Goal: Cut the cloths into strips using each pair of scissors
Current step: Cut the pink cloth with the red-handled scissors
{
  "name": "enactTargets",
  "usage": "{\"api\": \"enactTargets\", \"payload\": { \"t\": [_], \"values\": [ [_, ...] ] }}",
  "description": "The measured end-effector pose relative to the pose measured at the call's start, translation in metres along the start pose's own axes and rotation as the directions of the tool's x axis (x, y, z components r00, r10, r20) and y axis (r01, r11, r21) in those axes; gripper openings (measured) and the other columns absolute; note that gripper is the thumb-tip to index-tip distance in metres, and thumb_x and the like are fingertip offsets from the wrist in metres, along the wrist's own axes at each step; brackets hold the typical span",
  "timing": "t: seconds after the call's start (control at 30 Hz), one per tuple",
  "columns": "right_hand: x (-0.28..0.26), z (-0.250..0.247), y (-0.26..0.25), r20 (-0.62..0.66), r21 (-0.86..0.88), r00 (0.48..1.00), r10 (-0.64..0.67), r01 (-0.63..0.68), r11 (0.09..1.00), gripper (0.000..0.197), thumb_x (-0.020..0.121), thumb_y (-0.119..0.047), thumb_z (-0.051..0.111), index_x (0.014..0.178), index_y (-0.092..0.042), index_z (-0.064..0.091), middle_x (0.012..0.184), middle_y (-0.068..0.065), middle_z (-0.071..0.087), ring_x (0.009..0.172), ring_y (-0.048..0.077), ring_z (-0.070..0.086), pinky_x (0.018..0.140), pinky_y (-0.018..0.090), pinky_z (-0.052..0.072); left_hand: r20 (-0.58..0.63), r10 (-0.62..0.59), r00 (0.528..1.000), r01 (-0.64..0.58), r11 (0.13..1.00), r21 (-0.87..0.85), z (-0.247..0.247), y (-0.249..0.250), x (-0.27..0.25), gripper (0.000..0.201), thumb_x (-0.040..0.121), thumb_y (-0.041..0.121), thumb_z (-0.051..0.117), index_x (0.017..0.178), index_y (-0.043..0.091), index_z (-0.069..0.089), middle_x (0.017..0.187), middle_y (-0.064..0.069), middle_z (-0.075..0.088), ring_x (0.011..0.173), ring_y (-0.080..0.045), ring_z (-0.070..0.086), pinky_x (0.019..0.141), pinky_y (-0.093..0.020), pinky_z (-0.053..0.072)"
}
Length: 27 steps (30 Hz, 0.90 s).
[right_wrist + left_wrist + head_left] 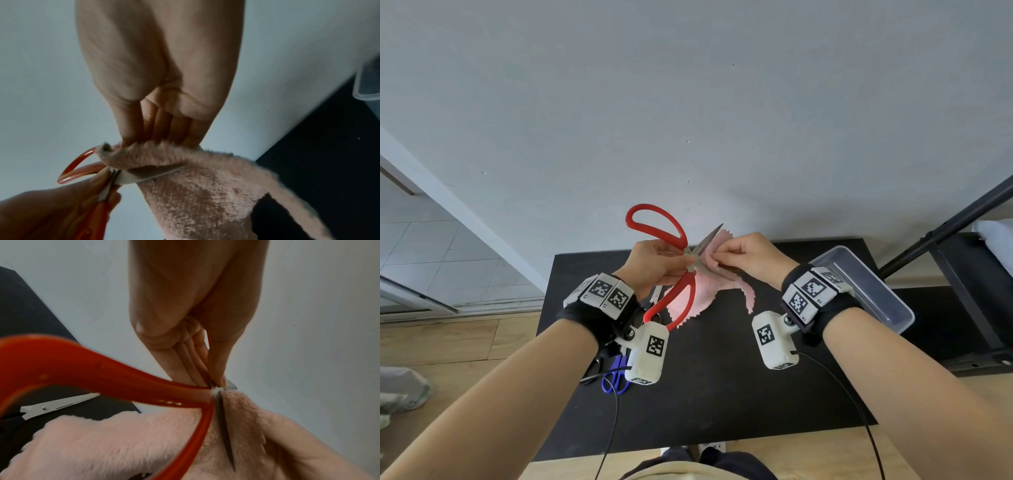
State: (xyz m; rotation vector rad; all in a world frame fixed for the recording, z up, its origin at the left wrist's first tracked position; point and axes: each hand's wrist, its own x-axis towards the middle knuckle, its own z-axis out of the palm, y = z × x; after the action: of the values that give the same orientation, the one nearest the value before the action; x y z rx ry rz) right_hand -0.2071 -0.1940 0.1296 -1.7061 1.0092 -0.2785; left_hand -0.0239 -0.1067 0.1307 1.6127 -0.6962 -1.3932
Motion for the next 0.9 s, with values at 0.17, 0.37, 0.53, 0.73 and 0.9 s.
{"api": "enactTargets", "payload": {
  "t": [0.17,0.37,0.53,0.73,0.9],
  "values": [
    [0.0,0.004,0.003,0.093,0.095,0.995,0.038,-0.047,0.994,0.021,0.085,-0.019,0.07,0.103,-0.011,0.073,0.102,0.001,0.072,0.102,0.015,0.067,0.093,0.026,0.051,0.021,0.003,1.0,-0.003,1.0,-0.011,0.002,-0.001,-0.003,0.026,0.076,0.012,0.077,0.098,0.006,0.065,0.09,-0.014,0.073,0.076,-0.022,0.072,0.062,-0.026,0.058],
    [0.0,0.009,0.003,0.141,0.048,0.99,0.02,-0.027,0.998,0.014,0.083,-0.026,0.071,0.094,-0.019,0.075,0.098,-0.01,0.069,0.103,0.011,0.062,0.095,0.026,0.048,0.023,0.007,1.0,-0.007,1.0,-0.002,0.004,-0.003,-0.003,0.026,0.076,0.011,0.077,0.098,0.005,0.064,0.086,-0.012,0.073,0.07,-0.018,0.072,0.057,-0.021,0.055],
    [0.002,0.013,0.005,0.141,-0.077,0.99,0.022,-0.011,0.997,0.018,0.086,-0.029,0.068,0.099,-0.018,0.073,0.095,-0.009,0.066,0.1,0.012,0.061,0.091,0.026,0.049,0.015,-0.005,1.0,0.005,1.0,-0.023,0.005,-0.006,-0.003,0.025,0.077,0.008,0.076,0.099,0.003,0.064,0.086,-0.013,0.074,0.071,-0.02,0.073,0.059,-0.024,0.057],
    [0.0,0.004,0.015,0.158,-0.087,0.987,0.018,-0.004,0.996,0.016,0.087,-0.022,0.067,0.1,-0.016,0.073,0.092,-0.005,0.068,0.095,0.013,0.064,0.088,0.025,0.051,0.007,-0.009,1.0,0.01,0.999,-0.052,0.001,-0.008,-0.004,0.02,0.079,0.006,0.073,0.097,0.003,0.065,0.091,-0.015,0.074,0.073,-0.021,0.073,0.059,-0.024,0.057],
    [-0.002,0.001,0.02,0.196,-0.133,0.98,0.037,-0.011,0.991,0.005,0.087,-0.022,0.067,0.087,-0.025,0.072,0.088,-0.006,0.069,0.087,0.009,0.065,0.081,0.02,0.05,0.014,-0.008,1.0,0.009,0.998,-0.061,0.0,-0.013,-0.004,0.021,0.08,0.005,0.073,0.098,-0.001,0.066,0.091,-0.017,0.073,0.072,-0.02,0.072,0.06,-0.024,0.057]
  ]
}}
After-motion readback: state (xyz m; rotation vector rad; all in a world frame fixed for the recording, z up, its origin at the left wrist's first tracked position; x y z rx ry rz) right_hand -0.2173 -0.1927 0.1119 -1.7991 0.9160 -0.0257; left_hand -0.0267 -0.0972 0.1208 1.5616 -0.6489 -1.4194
